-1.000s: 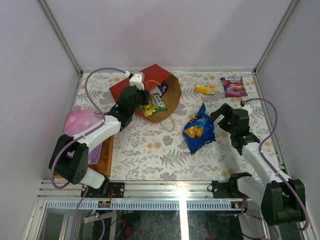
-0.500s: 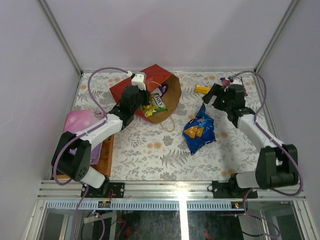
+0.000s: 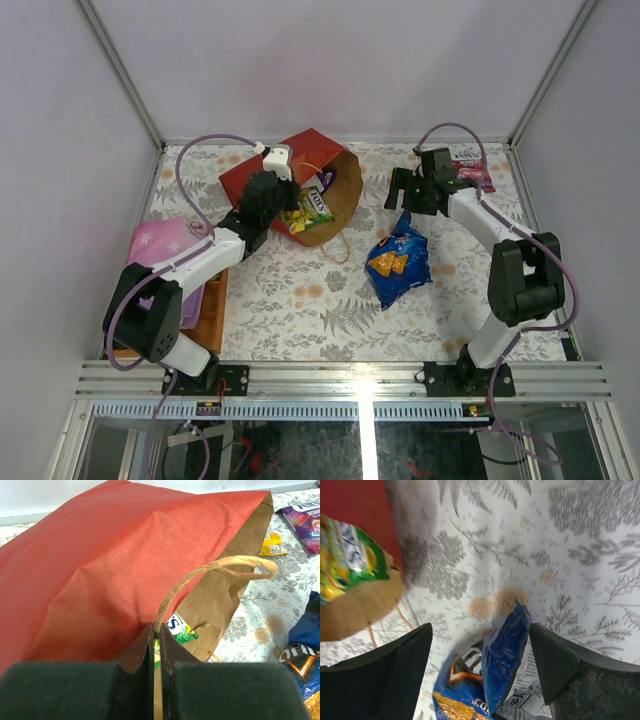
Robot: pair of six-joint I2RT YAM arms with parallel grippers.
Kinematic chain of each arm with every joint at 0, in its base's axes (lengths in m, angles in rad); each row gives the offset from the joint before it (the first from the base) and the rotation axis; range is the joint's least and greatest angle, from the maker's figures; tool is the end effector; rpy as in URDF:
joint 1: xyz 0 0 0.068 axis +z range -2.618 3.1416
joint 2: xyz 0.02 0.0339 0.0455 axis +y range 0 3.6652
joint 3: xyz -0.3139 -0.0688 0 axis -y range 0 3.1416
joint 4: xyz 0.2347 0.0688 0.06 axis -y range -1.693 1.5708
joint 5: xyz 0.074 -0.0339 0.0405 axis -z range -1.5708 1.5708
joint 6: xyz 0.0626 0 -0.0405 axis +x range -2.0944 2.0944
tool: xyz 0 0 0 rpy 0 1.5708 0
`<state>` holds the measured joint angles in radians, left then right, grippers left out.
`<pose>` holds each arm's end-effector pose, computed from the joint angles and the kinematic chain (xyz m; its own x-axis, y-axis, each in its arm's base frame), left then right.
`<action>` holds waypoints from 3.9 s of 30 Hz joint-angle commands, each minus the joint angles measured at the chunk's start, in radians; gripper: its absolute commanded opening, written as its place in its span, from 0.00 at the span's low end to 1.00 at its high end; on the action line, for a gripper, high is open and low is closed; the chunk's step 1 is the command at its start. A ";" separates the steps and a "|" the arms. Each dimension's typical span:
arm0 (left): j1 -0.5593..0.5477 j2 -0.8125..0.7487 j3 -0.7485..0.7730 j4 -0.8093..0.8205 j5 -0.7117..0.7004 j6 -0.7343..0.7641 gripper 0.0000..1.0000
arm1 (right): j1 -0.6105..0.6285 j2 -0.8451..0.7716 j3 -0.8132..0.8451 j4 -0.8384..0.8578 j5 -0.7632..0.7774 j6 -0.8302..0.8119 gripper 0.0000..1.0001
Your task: Take the snacks out of the paper bag
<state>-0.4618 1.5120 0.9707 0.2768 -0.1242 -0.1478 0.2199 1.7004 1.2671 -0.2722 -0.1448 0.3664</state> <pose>0.3302 -0.1557 0.3218 -0.2808 -0.0235 -0.9595 0.2970 0.9485 -0.1101 0.3906 0.0966 0.2925 -0.7065 0.2053 -0.6772 -0.0749 0.9299 0.3601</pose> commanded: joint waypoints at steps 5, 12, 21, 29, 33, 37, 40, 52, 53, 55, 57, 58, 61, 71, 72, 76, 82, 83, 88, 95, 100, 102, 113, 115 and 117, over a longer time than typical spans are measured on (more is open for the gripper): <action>0.009 -0.004 0.031 -0.006 -0.040 0.026 0.01 | 0.036 0.095 0.062 -0.176 0.057 -0.081 0.79; 0.009 -0.008 0.031 -0.011 -0.040 0.028 0.01 | 0.047 0.077 0.046 -0.145 -0.009 -0.067 0.18; 0.009 -0.033 0.023 -0.015 -0.052 0.034 0.01 | 0.111 -0.178 -0.119 0.248 -0.340 -0.023 0.00; 0.009 -0.037 0.017 -0.008 -0.045 0.033 0.01 | 0.061 -0.368 -0.432 0.535 -0.272 -0.008 0.00; 0.010 -0.035 0.021 -0.013 -0.043 0.033 0.01 | -0.060 -0.233 -0.449 0.498 -0.272 0.108 0.67; 0.010 -0.041 0.016 -0.013 -0.052 0.039 0.01 | -0.080 -0.241 -0.443 0.468 -0.193 0.136 0.92; 0.009 -0.036 0.016 -0.010 -0.048 0.038 0.01 | -0.080 -0.271 -0.367 0.336 -0.116 0.092 1.00; 0.010 -0.027 0.026 -0.022 -0.030 0.033 0.01 | -0.032 -0.447 -0.471 0.245 -0.018 0.082 0.97; 0.010 -0.027 0.026 -0.021 -0.031 0.034 0.01 | -0.031 -0.467 -0.498 0.244 -0.016 0.095 0.96; 0.009 -0.028 0.026 -0.022 -0.031 0.034 0.01 | -0.032 -0.508 -0.543 0.210 0.004 0.121 0.94; 0.009 -0.027 0.028 -0.021 -0.025 0.032 0.01 | -0.032 -0.543 -0.590 0.172 0.015 0.149 0.90; 0.009 -0.025 0.028 -0.022 -0.023 0.031 0.01 | -0.032 -0.558 -0.611 0.150 0.018 0.164 0.88; 0.009 -0.020 0.035 -0.028 -0.013 0.028 0.01 | -0.031 -0.592 -0.685 0.116 0.039 0.209 0.81; 0.009 -0.023 0.039 -0.038 -0.001 0.026 0.01 | 0.047 -0.567 -0.806 0.258 -0.072 0.341 0.03; 0.009 -0.022 0.038 -0.038 -0.002 0.027 0.01 | 0.089 -0.571 -0.795 0.270 -0.059 0.353 0.00; 0.009 -0.022 0.039 -0.037 -0.005 0.027 0.01 | 0.241 -0.574 -0.672 0.324 -0.016 0.350 0.00; 0.009 -0.020 0.042 -0.052 -0.017 0.036 0.01 | 0.242 -0.666 -0.594 0.189 0.137 0.210 0.00; 0.009 -0.021 0.039 -0.049 -0.027 0.039 0.00 | 0.193 -0.707 -0.628 0.144 0.159 0.215 0.00; 0.009 -0.008 0.037 -0.032 -0.030 0.039 0.01 | 0.014 -0.860 -0.841 0.060 0.181 0.377 0.54; 0.009 0.010 0.054 -0.049 -0.020 0.038 0.00 | 0.028 -0.934 -0.705 0.013 0.391 0.330 0.99; 0.010 0.009 0.057 -0.058 -0.027 0.042 0.00 | 0.230 -0.908 -0.582 0.089 0.667 0.197 0.99; 0.009 0.011 0.057 -0.061 -0.033 0.044 0.00 | 0.313 -0.808 -0.532 0.115 0.661 0.104 1.00; 0.009 0.013 0.057 -0.068 -0.061 0.059 0.00 | 0.439 -0.174 -0.180 -0.084 0.384 -0.207 0.76; 0.009 0.012 0.057 -0.069 -0.062 0.060 0.00 | 0.442 -0.137 -0.166 -0.098 0.371 -0.226 0.67; 0.009 0.014 0.056 -0.067 -0.060 0.060 0.00 | 0.450 -0.101 -0.148 -0.120 0.372 -0.242 0.58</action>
<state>-0.4618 1.5127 1.0023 0.2146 -0.1467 -0.1108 0.6594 1.5837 1.0447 -0.3435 0.2592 0.2081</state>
